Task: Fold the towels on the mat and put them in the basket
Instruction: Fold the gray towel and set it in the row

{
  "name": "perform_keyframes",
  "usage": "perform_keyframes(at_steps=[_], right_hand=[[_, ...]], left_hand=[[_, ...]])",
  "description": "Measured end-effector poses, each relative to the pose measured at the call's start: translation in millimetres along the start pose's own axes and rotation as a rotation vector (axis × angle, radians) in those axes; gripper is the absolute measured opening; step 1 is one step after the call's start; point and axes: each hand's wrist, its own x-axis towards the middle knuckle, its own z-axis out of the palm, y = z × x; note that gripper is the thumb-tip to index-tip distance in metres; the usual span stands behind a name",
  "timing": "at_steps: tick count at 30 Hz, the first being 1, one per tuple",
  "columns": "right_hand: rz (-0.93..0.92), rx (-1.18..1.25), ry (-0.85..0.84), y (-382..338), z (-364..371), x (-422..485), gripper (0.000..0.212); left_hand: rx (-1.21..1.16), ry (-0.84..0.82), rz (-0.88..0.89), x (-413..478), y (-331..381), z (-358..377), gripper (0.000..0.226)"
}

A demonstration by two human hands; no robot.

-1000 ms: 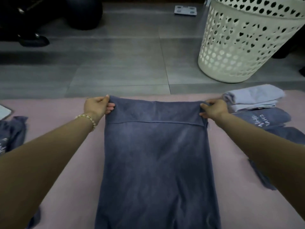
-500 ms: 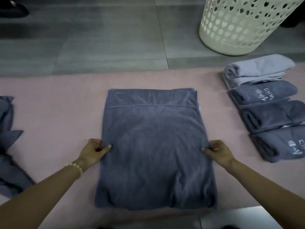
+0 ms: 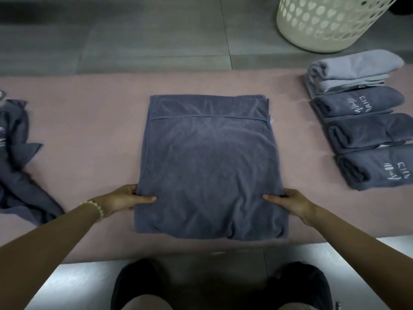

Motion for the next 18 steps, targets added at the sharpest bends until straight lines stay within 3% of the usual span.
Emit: perform_keyframes(at_steps=[3,6,12,15,18], right_hand=[[0.031,-0.013,0.023,17,4,-7,0.040],[-0.100,0.048,0.218,32,12,-9,0.029],[-0.299,-0.109,0.469,53,20,-17,0.035],[-0.298,-0.099,0.476,56,12,-17,0.029],[-0.268,-0.178,0.427,60,13,-13,0.021]], left_hand=[[-0.015,0.164,0.015,-4,-12,9,0.030],[-0.048,0.318,0.104,-5,-23,17,0.029],[0.186,0.577,0.260,-13,-42,26,0.016],[0.143,0.665,0.263,-11,-51,17,0.015],[0.139,0.670,0.269,-10,-59,16,0.030]])
